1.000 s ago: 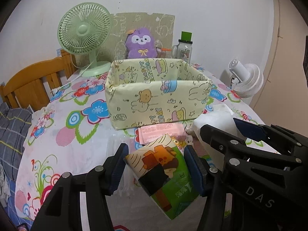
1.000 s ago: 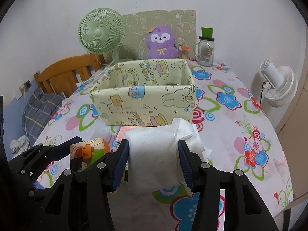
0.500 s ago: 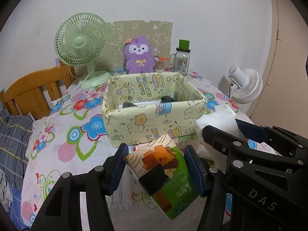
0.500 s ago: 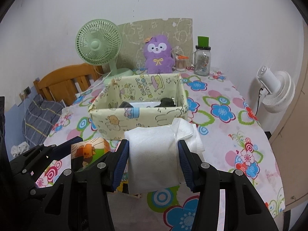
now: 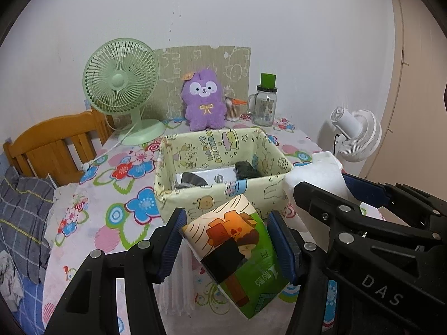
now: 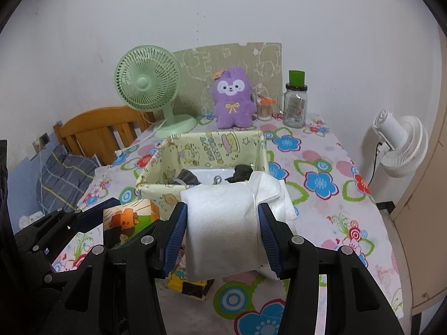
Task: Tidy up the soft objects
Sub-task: 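Lift both held items and carry them toward the yellow box, then hold the white tissue pack and printed tissue box above the box opening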
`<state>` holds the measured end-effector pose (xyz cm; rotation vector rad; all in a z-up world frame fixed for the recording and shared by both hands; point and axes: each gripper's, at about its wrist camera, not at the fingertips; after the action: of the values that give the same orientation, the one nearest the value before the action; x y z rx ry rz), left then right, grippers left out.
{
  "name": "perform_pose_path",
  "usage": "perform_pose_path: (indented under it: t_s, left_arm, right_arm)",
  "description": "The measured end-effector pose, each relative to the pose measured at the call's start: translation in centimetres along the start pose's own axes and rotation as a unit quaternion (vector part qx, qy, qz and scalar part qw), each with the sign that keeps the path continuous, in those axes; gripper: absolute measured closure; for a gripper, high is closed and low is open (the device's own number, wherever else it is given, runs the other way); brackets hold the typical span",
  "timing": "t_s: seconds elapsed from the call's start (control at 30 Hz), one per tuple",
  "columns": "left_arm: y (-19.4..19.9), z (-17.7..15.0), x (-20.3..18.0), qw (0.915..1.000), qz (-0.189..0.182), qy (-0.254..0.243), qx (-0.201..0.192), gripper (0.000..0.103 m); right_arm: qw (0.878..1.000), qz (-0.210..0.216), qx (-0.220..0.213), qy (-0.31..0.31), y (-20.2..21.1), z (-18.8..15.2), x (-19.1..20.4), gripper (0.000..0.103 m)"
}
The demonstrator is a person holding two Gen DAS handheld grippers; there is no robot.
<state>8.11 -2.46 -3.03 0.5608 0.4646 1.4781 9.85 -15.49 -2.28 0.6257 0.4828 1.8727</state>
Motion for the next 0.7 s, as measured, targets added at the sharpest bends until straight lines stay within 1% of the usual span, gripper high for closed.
perform_pose_path:
  t_s: [0.33, 0.7]
  left_arm:
    - [0.7, 1.4, -0.3, 0.9999, 0.000, -0.004, -0.015, 0.041]
    - [0.8, 2.9, -0.5, 0.9997, -0.003, -0.007, -0.023, 0.041]
  right_arm:
    - [1.000, -0.001, -0.015, 0.002, 1.1, 1.4, -0.2, 0.048]
    - [1.000, -0.002, -0.022, 0.001, 1.3, 2.9, -0.6, 0.048]
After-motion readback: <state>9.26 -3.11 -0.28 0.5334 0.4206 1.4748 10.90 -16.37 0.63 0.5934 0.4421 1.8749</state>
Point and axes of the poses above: each gripper's, at about its wrist camera, not at the fingertips, and y roughly against the way its jaws point, x to its left, z to its top, and after that the axes turned 7 degrees about z, right-handed
